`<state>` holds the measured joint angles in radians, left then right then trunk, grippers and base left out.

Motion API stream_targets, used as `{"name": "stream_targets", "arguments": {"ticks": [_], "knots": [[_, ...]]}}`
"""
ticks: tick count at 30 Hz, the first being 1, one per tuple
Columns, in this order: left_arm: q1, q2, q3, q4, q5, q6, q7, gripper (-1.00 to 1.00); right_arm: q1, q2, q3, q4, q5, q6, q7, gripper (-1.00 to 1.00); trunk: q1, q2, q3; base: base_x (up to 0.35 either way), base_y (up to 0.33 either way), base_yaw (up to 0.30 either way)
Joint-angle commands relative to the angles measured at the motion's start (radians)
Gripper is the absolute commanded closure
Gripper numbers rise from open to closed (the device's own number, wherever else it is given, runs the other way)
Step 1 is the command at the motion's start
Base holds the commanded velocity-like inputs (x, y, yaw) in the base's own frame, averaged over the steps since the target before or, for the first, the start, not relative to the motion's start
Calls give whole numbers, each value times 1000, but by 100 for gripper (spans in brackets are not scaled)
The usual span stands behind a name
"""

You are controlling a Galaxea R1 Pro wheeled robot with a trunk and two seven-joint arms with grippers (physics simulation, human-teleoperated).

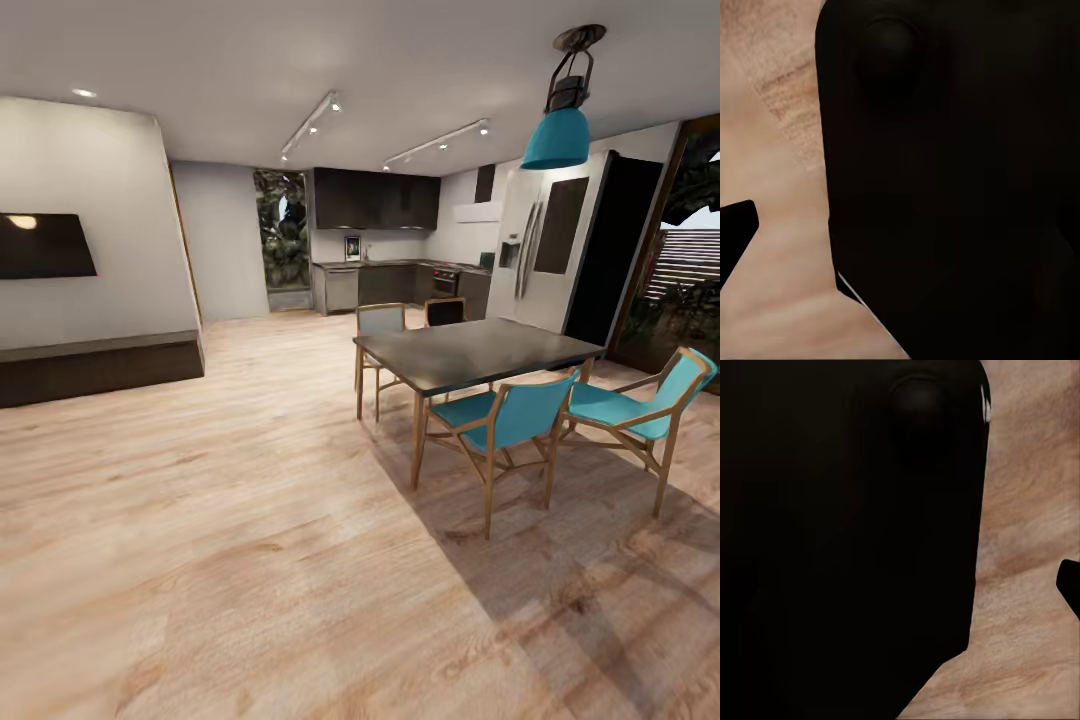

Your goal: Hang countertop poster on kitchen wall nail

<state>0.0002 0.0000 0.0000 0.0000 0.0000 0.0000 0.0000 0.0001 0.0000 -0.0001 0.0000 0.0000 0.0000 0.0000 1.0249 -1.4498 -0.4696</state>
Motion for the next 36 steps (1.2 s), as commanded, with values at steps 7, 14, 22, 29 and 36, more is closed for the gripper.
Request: {"name": "stream_targets", "arguments": {"ticks": [7,14,22,29,36], "knots": [[33,-39,6,-39,0,-1,-6,-100,-38,2,5,-35,8,-39,4,-100,0,0,0,0,0,0],[33,-47,6,-45,0,-1,-6,-100,-38,2,5,-35,8,-76,4,-100,0,0,0,0,0,0],[33,-47,6,-45,0,-1,-6,-100,-38,2,5,-35,8,-76,4,-100,0,0,0,0,0,0],[37,-34,4,-84,-6,-1,2,-100,-78,-18,2,-64,-3,-104,2,-100,0,0,0,0,0,0],[38,-22,5,-605,-7,-3,3,-100,-108,-26,-2,-424,-6,-212,2,-100,0,0,0,0,0,0]]}}
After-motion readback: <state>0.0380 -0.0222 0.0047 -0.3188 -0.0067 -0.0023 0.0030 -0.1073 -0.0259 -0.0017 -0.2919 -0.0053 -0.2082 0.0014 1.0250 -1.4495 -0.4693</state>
